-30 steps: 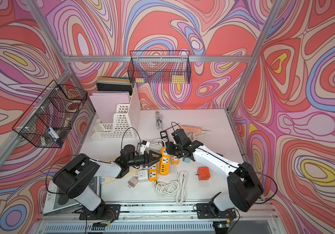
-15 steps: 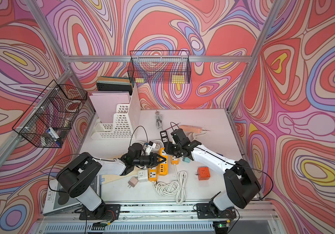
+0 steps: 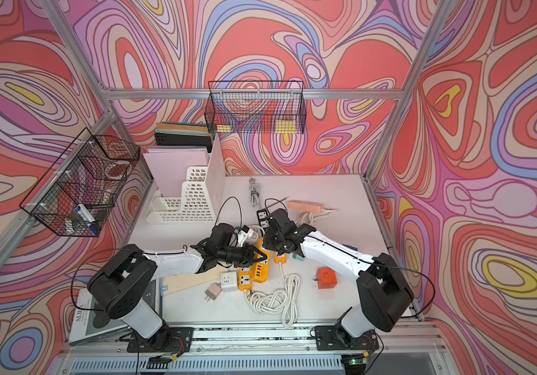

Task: Pull the plug off the socket
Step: Remove the plug from the socket, then place the socket at the center of the board.

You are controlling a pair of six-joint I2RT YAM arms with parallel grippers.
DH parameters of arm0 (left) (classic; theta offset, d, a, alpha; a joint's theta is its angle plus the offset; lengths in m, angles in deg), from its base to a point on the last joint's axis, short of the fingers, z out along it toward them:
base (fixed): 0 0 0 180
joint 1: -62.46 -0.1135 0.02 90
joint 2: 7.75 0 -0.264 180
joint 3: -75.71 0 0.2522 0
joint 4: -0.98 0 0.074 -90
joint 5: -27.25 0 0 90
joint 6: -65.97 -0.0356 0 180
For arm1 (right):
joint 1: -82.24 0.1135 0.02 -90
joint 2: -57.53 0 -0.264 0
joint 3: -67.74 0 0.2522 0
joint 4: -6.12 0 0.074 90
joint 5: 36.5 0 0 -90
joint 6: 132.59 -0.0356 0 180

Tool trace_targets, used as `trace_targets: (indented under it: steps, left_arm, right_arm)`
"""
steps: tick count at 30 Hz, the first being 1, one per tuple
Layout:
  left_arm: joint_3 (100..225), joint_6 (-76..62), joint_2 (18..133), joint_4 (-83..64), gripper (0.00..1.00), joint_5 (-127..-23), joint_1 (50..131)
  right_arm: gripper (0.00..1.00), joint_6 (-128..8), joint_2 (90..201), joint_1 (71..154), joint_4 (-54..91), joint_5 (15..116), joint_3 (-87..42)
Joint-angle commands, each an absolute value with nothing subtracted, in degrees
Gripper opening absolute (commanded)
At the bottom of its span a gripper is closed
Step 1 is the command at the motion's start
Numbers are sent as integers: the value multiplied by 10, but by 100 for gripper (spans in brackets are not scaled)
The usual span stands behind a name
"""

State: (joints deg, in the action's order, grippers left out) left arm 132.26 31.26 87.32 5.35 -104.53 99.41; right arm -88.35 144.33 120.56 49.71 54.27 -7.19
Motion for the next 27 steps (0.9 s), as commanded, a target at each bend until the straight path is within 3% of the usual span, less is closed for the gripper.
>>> trace_targets:
  steps: [1,8,12,15,17,20,22,27]
  left_arm:
    - [1328,295,906,-108,9,-933,976]
    - [1374,270,919,-157,9,-911,991]
    - [1374,281,934,-122,10,-932,995]
    - [1384,285,940,-96,24,-949,1002]
    - [1399,277,944,-117,45,-943,1008]
    - [1414,258,936,-160,64,-921,1012]
    - [1416,244,918,-184,70,-902,1012]
    - [1402,198,820,-234,73,-826,1012]
  right_arm:
    - [5,-864,1381,1199,531,521,-85]
    - [5,-892,1280,1199,413,543,22]
    - [6,-904,1270,1198,428,540,33]
    - [6,-939,1230,1198,413,510,72]
    - [7,-964,1196,1196,394,492,106]
    - [7,-983,1159,1189,392,475,142]
    - [8,-986,1144,1181,401,473,152]
    - [8,-981,1100,1172,424,454,159]
